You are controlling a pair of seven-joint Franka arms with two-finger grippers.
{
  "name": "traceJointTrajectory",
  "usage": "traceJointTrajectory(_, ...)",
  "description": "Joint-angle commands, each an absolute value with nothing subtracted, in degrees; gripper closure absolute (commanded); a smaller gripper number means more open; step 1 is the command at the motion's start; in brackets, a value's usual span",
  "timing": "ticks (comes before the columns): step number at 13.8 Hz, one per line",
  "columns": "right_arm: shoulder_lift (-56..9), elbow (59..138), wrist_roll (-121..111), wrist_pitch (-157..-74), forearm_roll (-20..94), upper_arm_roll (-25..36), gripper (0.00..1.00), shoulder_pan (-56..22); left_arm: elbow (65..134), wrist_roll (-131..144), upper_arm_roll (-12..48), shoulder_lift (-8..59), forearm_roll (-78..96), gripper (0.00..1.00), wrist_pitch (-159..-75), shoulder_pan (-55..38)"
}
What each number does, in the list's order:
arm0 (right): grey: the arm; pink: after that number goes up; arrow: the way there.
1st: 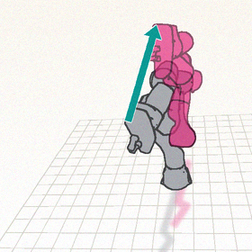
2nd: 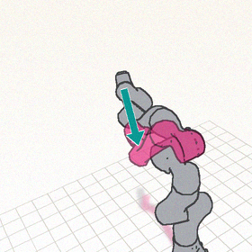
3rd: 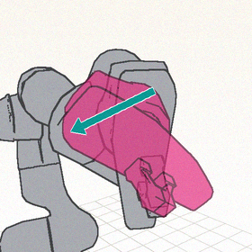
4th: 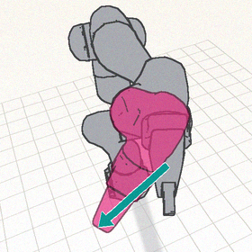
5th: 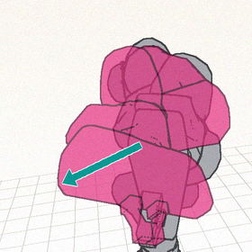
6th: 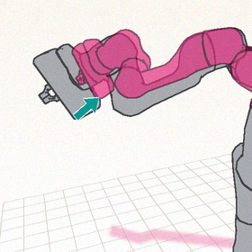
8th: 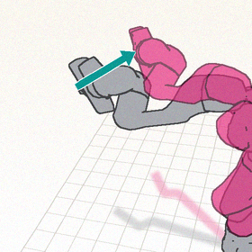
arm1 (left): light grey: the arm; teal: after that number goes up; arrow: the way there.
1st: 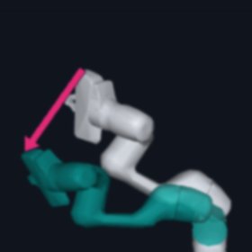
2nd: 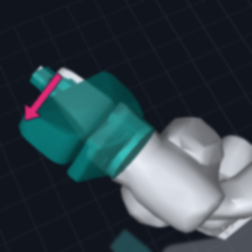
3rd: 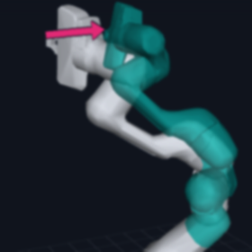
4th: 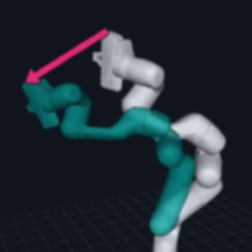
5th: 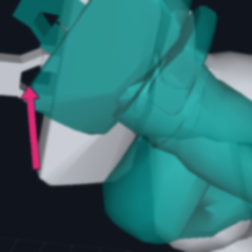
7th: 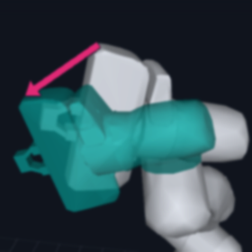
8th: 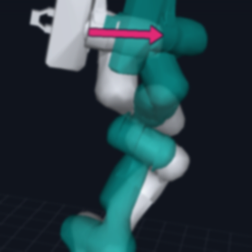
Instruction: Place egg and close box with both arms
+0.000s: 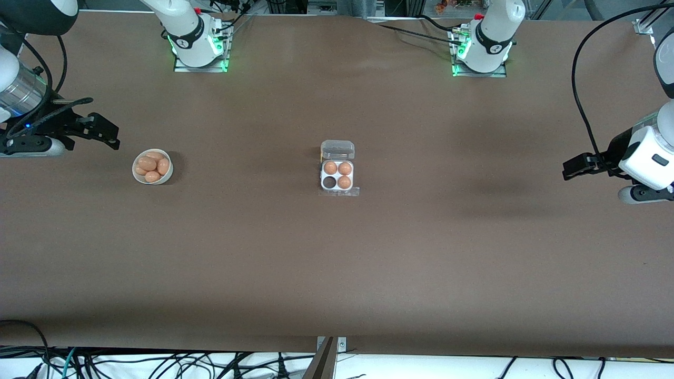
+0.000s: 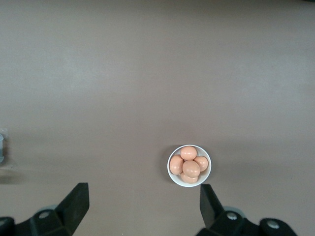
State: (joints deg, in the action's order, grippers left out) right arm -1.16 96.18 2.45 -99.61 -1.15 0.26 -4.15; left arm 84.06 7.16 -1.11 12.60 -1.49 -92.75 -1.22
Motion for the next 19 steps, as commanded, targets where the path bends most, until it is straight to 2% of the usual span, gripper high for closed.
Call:
traceJointTrajectory(1,-1.05,95.54,1.93,-98.88,-2.11,-0.09,0.00,-4.04,82.27,5.36,-0.62,13.01,-0.44,0.00,-91.05,-0.62)
traceJointTrajectory(19,-1.05,95.54,1.76,-98.79,-2.11,-0.09,0.00,-3.96,82.44,5.19,-0.70,13.27,1.76,0.00,-90.70,-0.79)
